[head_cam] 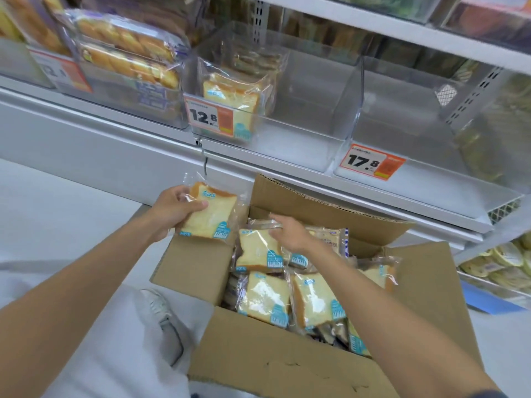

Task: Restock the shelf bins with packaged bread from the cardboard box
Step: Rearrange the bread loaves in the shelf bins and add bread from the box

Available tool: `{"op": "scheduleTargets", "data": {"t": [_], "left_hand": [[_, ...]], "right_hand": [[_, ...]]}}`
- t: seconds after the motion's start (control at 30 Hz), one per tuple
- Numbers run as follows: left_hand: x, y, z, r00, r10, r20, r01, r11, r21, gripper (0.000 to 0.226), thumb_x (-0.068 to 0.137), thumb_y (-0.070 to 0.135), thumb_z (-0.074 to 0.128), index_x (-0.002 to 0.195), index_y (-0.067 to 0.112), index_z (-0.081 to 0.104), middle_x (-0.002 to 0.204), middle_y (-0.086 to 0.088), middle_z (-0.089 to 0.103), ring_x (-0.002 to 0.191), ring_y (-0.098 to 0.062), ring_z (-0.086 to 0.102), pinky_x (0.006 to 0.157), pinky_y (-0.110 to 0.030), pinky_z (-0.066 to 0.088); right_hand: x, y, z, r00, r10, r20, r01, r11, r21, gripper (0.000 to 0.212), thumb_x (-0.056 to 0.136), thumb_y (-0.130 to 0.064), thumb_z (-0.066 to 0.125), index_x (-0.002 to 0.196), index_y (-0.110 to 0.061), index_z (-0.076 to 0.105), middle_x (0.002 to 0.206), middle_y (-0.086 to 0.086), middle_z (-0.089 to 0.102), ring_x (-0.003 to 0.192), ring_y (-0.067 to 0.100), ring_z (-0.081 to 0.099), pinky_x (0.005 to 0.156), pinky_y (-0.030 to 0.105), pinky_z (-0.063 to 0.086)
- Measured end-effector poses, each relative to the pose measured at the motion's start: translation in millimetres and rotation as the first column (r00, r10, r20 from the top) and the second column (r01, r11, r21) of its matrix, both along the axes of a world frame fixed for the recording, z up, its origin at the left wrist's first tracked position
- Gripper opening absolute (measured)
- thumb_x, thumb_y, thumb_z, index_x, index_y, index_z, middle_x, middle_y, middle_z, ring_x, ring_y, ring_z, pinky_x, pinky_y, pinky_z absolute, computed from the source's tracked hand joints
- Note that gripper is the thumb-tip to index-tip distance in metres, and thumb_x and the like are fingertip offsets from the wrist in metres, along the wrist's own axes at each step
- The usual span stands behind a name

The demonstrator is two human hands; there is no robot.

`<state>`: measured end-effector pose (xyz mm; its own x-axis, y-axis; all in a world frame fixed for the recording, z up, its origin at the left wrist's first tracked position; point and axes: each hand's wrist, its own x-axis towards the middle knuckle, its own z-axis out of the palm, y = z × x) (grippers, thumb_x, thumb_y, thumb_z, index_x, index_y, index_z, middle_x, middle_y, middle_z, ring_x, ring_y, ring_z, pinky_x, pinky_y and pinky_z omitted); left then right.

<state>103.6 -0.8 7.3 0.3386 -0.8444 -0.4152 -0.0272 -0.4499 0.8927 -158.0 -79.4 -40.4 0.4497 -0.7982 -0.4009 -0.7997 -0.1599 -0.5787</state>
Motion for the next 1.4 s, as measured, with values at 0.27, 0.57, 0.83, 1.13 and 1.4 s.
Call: {"op": "scheduleTargets", "data": {"t": [0.27,0.57,0.83,1.13,1.4], "left_hand": [[-1.5,10.7,-8.0,0.999,0.042,0.013,-0.043,0.997,0.068,0.027,0.080,0.003,0.073,0.101,0.015,0.062,0.096,-0.007,0.068,0.073,-0.018,0.065,0.050,-0.023,0.050],[-8.2,12.6,18.6,0.994,0.033,0.106,-0.027,0.998,-0.056,0.031,0.079,-0.006,0.067,0.099,0.018,0.070,0.084,0.007,0.070,0.074,-0.014,0.066,0.055,-0.017,0.053],[3.7,-1.5,117.0,0.978,0.156,0.140,-0.099,0.933,-0.347,0.032,0.081,-0.008,0.063,0.105,0.013,0.067,0.098,-0.004,0.068,0.089,-0.019,0.063,0.068,-0.021,0.049],[32.8,-88.7,184.5,0.996,0.079,-0.037,-0.087,0.877,-0.473,0.027,0.083,-0.003,0.065,0.098,0.019,0.066,0.107,-0.006,0.070,0.095,-0.022,0.069,0.075,-0.035,0.057],[51.0,-168.7,165.6,0.969,-0.158,-0.189,0.074,0.918,-0.389,0.043,0.084,-0.007,0.060,0.122,0.013,0.060,0.117,-0.012,0.068,0.101,-0.028,0.068,0.072,-0.038,0.059]], "right_hand": [[19.5,-1.8,-20.4,0.817,0.214,-0.535,-0.374,0.904,-0.209,0.065,0.074,-0.057,0.072,0.124,-0.018,0.058,0.130,0.008,0.047,0.122,0.028,0.036,0.101,0.042,0.027],[-6.9,-10.1,55.6,0.867,0.217,-0.448,-0.346,0.910,-0.229,0.053,0.072,-0.043,0.082,0.108,-0.014,0.054,0.108,0.002,0.048,0.097,0.024,0.057,0.076,0.034,0.044],[-18.6,-18.6,218.3,0.982,0.001,-0.188,-0.117,0.784,-0.610,0.039,0.076,-0.030,0.074,0.093,-0.019,0.041,0.084,0.000,0.059,0.077,0.025,0.055,0.057,0.034,0.037],[-3.6,-55.8,263.2,0.988,-0.150,0.036,0.117,0.574,-0.810,0.031,0.083,-0.029,0.069,0.093,-0.019,0.041,0.085,-0.001,0.062,0.077,0.030,0.059,0.066,0.038,0.043],[4.8,-101.7,230.7,0.962,-0.269,0.055,0.213,0.607,-0.766,0.034,0.084,-0.036,0.068,0.093,-0.023,0.039,0.083,-0.005,0.060,0.074,0.023,0.059,0.065,0.039,0.050]]}}
